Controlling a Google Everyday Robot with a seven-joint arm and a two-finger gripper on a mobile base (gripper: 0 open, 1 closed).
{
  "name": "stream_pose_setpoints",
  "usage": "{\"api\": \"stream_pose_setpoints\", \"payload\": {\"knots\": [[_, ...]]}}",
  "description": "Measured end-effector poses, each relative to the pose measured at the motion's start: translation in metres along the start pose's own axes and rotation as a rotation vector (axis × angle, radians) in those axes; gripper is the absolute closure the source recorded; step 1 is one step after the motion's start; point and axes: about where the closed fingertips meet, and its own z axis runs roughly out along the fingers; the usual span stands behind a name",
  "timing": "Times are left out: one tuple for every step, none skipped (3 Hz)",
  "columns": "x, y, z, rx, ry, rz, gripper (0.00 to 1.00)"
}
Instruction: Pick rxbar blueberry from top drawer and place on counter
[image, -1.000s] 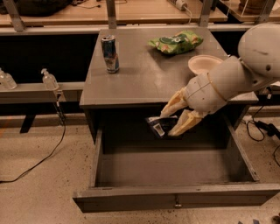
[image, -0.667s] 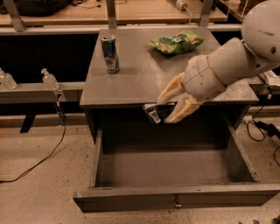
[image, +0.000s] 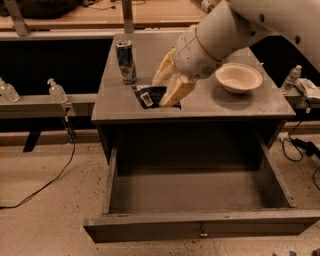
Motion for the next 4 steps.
{"api": "stream_pose_setpoints", "payload": {"knots": [[-0.005, -0.036, 0.026, -0.005, 0.039, 0.055, 1.00], [0.002, -0.059, 0.071, -0.040, 0.131, 0.123, 0.75], [0.011, -0.068, 0.094, -0.054, 0.161, 0.180, 0.52], [0.023, -0.064, 0.125, -0.094, 0.201, 0.246, 0.20]]}}
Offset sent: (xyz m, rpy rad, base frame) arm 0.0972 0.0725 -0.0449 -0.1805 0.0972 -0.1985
